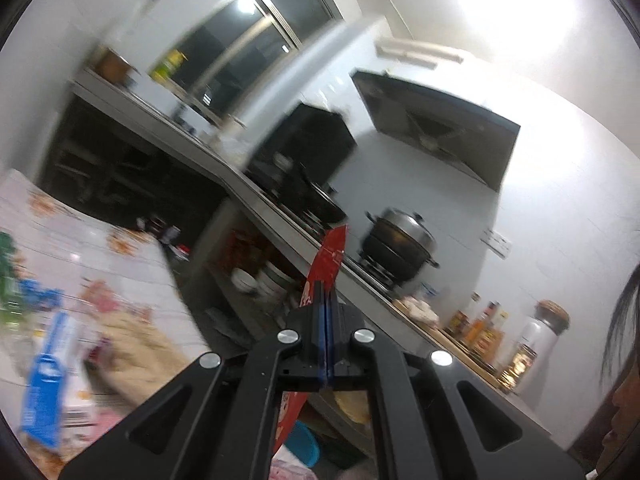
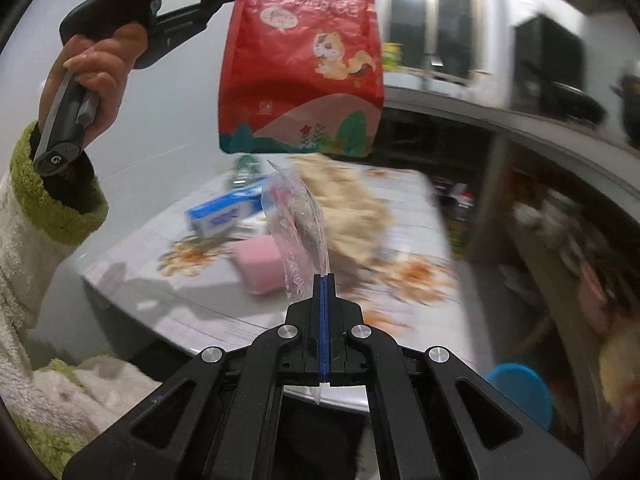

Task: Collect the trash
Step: 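Carry both bags down toward the blue wastebasket on the floor, then open both grippers to drop the bags into the blue wastebasket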

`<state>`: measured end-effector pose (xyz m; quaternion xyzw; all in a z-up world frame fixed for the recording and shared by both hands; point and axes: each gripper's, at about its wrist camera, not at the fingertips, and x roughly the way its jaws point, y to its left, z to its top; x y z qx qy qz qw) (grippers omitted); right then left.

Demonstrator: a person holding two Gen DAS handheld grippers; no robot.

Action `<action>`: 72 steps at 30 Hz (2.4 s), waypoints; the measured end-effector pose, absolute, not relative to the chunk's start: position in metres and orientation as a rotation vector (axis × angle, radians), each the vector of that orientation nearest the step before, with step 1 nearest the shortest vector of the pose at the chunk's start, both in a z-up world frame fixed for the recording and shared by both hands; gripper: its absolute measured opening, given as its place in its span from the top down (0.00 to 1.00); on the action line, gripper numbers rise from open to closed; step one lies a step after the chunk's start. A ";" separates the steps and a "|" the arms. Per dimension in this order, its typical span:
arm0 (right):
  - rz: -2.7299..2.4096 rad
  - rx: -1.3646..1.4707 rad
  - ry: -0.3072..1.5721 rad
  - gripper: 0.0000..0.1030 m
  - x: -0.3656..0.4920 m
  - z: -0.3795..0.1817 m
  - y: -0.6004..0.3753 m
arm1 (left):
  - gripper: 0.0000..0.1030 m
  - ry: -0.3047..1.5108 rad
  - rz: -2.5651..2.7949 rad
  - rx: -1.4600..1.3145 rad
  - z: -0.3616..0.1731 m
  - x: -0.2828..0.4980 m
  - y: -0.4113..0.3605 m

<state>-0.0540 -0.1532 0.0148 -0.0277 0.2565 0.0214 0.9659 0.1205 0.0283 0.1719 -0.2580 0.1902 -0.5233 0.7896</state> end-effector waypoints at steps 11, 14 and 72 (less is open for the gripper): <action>-0.343 0.064 0.571 1.00 -0.109 -0.001 -0.249 | 1.00 0.617 -1.343 -0.460 0.154 0.130 -0.147; -0.405 0.102 0.579 1.00 -0.119 -0.009 -0.268 | 1.00 0.679 -1.357 -0.405 0.139 0.125 -0.192; -0.712 0.773 0.668 0.48 -0.127 -0.167 -0.474 | 0.40 1.000 -1.125 0.201 -0.007 0.104 -0.451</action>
